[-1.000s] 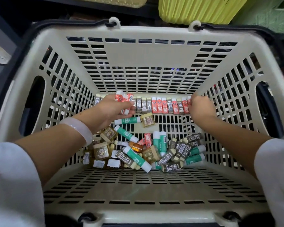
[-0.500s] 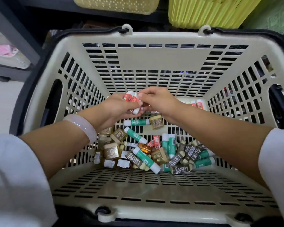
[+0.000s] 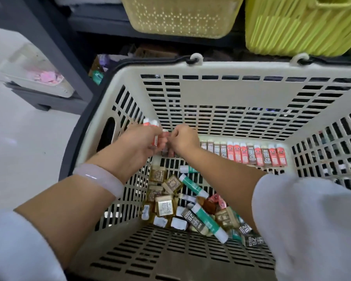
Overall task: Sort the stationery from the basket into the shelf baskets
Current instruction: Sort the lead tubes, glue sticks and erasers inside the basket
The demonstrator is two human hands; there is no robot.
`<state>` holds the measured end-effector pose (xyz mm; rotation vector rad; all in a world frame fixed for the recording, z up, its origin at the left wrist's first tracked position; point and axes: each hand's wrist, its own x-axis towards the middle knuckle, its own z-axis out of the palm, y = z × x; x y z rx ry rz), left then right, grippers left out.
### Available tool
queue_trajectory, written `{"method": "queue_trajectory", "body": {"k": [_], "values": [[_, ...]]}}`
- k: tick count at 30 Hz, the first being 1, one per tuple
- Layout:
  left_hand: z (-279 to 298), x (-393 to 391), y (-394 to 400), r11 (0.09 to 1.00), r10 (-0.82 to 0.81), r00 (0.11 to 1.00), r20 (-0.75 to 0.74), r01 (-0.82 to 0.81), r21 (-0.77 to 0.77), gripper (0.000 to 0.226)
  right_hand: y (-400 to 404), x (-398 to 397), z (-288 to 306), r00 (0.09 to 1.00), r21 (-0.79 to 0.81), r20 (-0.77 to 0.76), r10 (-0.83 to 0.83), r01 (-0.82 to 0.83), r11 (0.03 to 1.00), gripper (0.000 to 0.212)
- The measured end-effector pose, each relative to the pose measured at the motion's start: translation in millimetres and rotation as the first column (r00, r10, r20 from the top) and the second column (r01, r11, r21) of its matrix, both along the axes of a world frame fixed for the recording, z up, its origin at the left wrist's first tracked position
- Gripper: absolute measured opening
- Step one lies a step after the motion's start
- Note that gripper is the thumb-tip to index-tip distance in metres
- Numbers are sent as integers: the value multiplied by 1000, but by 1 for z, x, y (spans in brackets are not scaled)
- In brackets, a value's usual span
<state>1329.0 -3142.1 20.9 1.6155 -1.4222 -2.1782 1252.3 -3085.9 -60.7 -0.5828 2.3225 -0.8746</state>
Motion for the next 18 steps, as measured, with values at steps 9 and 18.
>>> {"method": "queue_trajectory", "body": {"k": [9, 18], "values": [[-3, -11, -4, 995, 80, 996, 36, -78, -59, 20, 5, 4, -4, 977, -196, 213, 9, 34, 980, 27], [-12, -3, 1, 991, -20, 1000, 3, 21, -131, 24, 12, -3, 20, 806, -452, 578, 128, 185, 872, 18]]}}
